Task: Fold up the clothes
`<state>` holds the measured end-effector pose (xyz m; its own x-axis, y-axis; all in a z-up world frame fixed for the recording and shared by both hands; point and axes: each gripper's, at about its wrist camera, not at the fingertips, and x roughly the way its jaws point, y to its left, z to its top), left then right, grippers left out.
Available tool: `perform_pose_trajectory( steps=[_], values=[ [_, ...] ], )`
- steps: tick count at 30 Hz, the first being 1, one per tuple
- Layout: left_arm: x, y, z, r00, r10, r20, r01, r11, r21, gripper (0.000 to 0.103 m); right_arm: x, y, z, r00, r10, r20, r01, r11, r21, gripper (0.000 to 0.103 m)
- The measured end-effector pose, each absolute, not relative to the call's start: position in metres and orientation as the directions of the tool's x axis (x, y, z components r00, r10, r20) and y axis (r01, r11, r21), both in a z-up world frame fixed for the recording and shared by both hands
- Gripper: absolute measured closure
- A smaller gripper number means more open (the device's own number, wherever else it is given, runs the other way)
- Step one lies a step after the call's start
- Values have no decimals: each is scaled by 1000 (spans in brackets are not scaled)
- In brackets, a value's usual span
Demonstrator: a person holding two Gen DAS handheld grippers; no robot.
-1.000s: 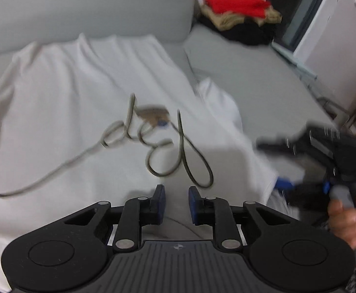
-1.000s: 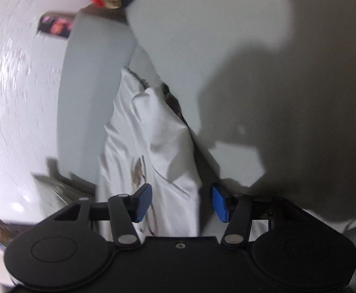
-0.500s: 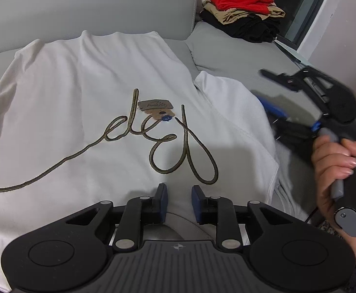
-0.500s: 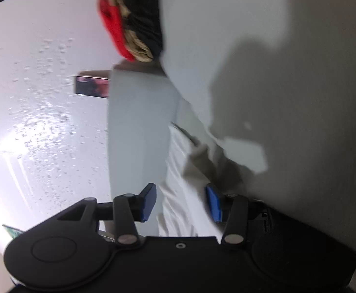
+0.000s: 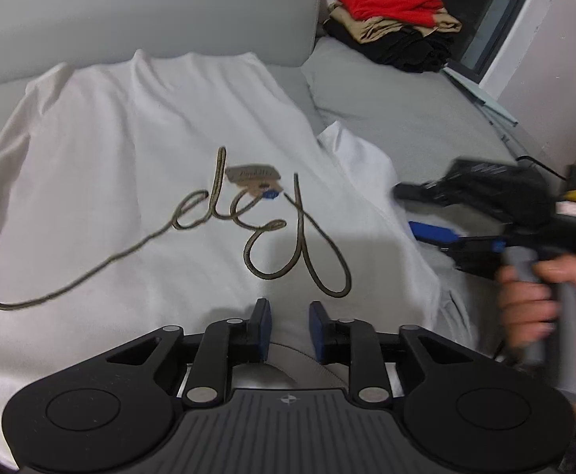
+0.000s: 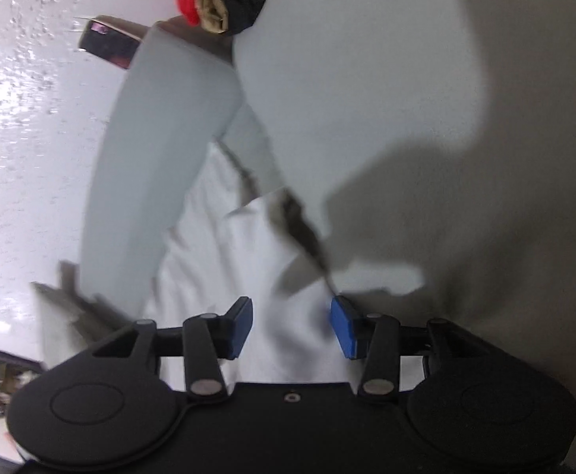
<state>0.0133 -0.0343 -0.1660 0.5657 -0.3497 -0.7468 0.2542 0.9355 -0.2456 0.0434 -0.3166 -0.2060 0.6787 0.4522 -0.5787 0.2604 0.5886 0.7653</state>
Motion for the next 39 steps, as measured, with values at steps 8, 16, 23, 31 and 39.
perform_pose_trajectory(
  steps=[8, 16, 23, 31, 39],
  values=[
    [-17, 26, -135, 658, -305, -688, 238, 952, -195, 75, 42, -308, -221, 769, 377, -516, 273, 536, 799, 68],
    [-12, 61, -158, 698, -255, -669, 78, 956, -283, 79, 49, -271, -176, 812, 213, -544, 208, 765, 610, 98],
    [-7, 66, -166, 682, -246, -689, 57, 957, -285, 78, 65, -129, -138, 772, 179, -610, -249, 968, -31, 96],
    [-7, 69, -166, 683, -238, -691, 37, 956, -292, 74, 47, -118, -123, 710, 278, -647, -352, 936, 15, 61],
    [-3, 61, -170, 675, -237, -699, 52, 960, -276, 72, 86, -222, -123, 711, 267, -650, 26, 915, 403, 62]
  ],
)
